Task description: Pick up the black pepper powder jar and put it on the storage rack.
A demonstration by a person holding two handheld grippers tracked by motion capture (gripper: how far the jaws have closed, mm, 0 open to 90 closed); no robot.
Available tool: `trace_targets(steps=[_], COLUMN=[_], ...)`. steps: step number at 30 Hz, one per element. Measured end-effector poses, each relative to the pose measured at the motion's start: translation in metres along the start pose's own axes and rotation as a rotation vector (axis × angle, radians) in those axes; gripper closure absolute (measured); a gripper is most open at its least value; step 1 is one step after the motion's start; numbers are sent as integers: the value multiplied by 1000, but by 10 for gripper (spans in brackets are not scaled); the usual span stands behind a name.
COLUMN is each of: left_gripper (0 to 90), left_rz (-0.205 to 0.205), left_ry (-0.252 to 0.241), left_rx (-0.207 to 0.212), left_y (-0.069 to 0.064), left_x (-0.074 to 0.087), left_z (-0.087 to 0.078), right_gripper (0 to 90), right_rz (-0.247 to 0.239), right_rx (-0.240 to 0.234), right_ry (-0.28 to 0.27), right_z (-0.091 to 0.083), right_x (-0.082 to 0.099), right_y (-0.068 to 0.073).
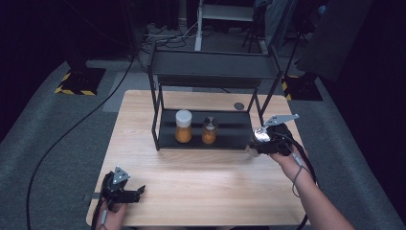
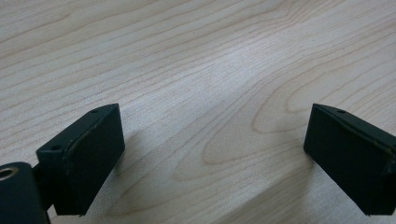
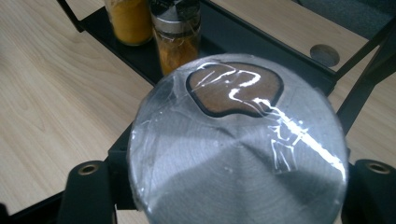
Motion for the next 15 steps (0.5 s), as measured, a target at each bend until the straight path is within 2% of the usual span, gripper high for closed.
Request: trace_targets(steps=[15], left_gripper=[52], left_rz=[-1], left_ry=[-1], left_rx=[0], left_y=[0], left_x=[0], left_z=[0], right_gripper=[316], right_rz=[9], right_rx=[18], right_ry=[2], right_z=[21], right_x=[-28], right_y=[-14])
Point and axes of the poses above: each handheld gripper's, and its own axes: z roughly forward along the jaws, x roughly out of its underside, y roughly to its left, the point moved 2 cm from there along z, roughly forward along the jaws, and after that the axes turned 14 degrees about y, right-handed, at the moved point
